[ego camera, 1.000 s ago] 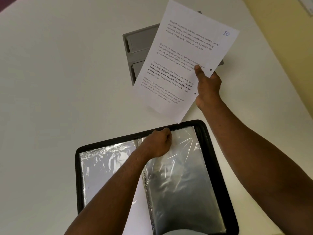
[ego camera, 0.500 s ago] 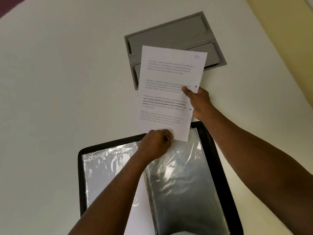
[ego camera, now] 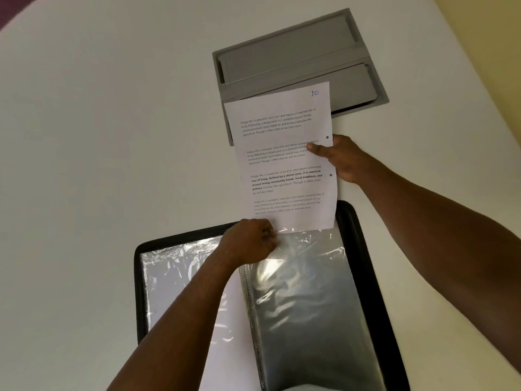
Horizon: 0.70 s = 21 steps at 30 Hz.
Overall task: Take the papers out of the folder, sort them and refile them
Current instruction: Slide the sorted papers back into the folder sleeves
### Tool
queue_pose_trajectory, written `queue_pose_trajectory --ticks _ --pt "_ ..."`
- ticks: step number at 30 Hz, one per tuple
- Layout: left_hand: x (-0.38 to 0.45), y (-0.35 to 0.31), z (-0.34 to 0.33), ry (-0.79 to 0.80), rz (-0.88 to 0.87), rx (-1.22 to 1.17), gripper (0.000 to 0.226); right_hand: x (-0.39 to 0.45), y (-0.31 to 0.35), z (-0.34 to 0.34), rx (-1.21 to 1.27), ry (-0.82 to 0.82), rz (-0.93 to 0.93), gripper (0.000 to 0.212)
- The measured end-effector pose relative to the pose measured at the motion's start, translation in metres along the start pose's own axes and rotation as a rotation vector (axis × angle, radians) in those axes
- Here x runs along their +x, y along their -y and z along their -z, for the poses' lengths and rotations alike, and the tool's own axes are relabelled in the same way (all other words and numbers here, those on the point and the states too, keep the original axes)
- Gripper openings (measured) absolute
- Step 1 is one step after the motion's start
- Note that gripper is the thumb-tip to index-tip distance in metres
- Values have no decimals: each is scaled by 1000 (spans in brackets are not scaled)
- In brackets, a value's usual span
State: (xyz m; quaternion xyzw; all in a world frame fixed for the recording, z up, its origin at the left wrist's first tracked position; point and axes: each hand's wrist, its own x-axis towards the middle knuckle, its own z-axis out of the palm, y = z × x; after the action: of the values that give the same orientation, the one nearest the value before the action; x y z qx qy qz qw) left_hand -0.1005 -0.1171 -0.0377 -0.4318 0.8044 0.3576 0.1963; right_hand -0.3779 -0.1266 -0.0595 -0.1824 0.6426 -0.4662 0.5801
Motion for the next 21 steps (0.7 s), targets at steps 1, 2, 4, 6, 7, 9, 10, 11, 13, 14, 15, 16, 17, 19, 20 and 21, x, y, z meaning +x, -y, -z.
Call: queue_pose_trajectory --ticks 1,2,4,6,7,9,10,11,13,14,15,16,17,19,20,21 --pt "0 4 1 19 15 14 24 2 1 0 -15 17 -7 35" --pt "1 7 1 28 26 6 19 3 1 0 -26 38 -14 34" --pt "1 11 3 19 24 -52 10 5 2 -2 -28 95 -38 39" --pt "1 11 3 -8 -2 -135 7 4 1 -6 -28 159 -71 51" --pt "1 10 3 -27 -13 -181 6 4 0 -9 -30 183 -83 53" --pt "3 8 3 -56 -22 -236 5 4 -4 -14 -7 202 -105 51" --pt "4 7 2 -59 -20 -246 5 5 -6 -15 19 200 -119 46" --pt "5 7 1 -57 -16 -254 5 5 -8 -17 46 196 -131 41" --pt "6 8 0 -53 1 -275 6 5 -11 -18 92 188 -149 37" --pt "6 8 -1 -53 11 -288 6 5 -13 -18 113 189 -161 37" --pt "6 8 -1 -52 18 -303 6 5 -14 -18 127 195 -177 36" --pt "6 7 -2 -49 19 -315 6 3 -16 -17 125 210 -194 36" --pt "6 7 -2 -44 18 -319 6 2 -17 -15 106 232 -206 38" --pt "6 5 -3 -49 14 -305 6 0 -18 -9 39 287 -217 46" --pt "6 4 -4 -60 12 -296 6 -1 -18 -5 9 307 -224 50" --pt "6 3 -4 -72 11 -290 6 -1 -19 -1 -21 322 -236 53"
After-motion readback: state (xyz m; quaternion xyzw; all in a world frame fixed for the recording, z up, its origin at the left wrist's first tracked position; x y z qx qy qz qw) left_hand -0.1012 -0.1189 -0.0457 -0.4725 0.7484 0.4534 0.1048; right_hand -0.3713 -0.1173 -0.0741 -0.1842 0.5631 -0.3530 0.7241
